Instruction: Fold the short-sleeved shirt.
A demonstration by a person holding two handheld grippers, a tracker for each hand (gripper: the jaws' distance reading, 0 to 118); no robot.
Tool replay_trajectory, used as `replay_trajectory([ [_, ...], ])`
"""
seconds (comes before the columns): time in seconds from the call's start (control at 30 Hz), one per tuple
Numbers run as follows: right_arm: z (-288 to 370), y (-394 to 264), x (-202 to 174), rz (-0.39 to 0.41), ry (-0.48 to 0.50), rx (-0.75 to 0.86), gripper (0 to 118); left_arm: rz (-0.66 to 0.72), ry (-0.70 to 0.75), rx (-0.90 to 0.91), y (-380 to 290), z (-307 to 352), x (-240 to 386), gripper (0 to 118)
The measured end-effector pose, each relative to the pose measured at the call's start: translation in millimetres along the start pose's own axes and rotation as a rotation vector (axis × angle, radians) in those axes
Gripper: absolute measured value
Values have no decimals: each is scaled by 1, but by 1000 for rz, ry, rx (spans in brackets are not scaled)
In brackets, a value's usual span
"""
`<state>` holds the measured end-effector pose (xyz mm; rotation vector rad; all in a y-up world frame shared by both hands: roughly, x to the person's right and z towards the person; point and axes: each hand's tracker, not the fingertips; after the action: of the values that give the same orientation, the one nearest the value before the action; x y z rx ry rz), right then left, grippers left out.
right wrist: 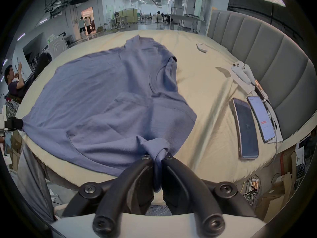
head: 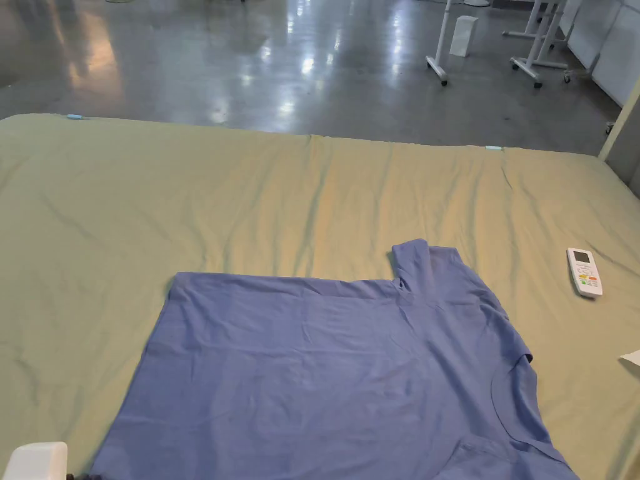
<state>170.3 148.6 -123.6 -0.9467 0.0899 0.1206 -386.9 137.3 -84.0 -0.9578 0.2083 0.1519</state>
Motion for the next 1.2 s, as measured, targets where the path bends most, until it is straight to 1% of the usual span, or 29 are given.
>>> replay_trajectory([
  [0.23,5,47,7,-21,21,87,7,7,-23,79,47,2,7,7],
  [0.4,-8,104,5,-45,17,130,7,-6,-18,99,87,-27,10,7],
  [0.63,-66,168,6,-78,12,124,7,21,12,87,135,-77,12,7],
  [0.73,-99,187,1,-69,3,103,7,39,22,61,148,-101,14,7],
  [0.8,-105,197,-7,-66,1,90,7,36,27,47,153,-115,15,7],
  [0.83,-88,187,-3,-59,-8,76,7,35,33,29,155,-121,15,7],
  [0.87,-88,186,-2,-47,-18,57,7,35,35,21,157,-125,17,7],
  [0.9,-112,186,-3,-111,-8,-28,7,34,33,15,158,-129,17,7],
  [1.0,-113,188,5,-95,-16,-39,7,36,34,-5,160,-142,17,7],
  [1.03,-159,193,2,-75,-7,24,7,38,30,-8,160,-145,17,7],
  [1.07,-165,193,4,-74,-7,25,11,40,28,-11,160,-146,17,7],
  [1.13,-165,192,10,-79,-8,50,27,40,30,-9,158,-131,23,10],
  [1.17,-144,186,-4,-83,65,57,41,35,31,4,157,-122,26,20],
  [1.2,-138,187,-1,-79,67,97,53,28,30,25,156,-116,27,34],
])
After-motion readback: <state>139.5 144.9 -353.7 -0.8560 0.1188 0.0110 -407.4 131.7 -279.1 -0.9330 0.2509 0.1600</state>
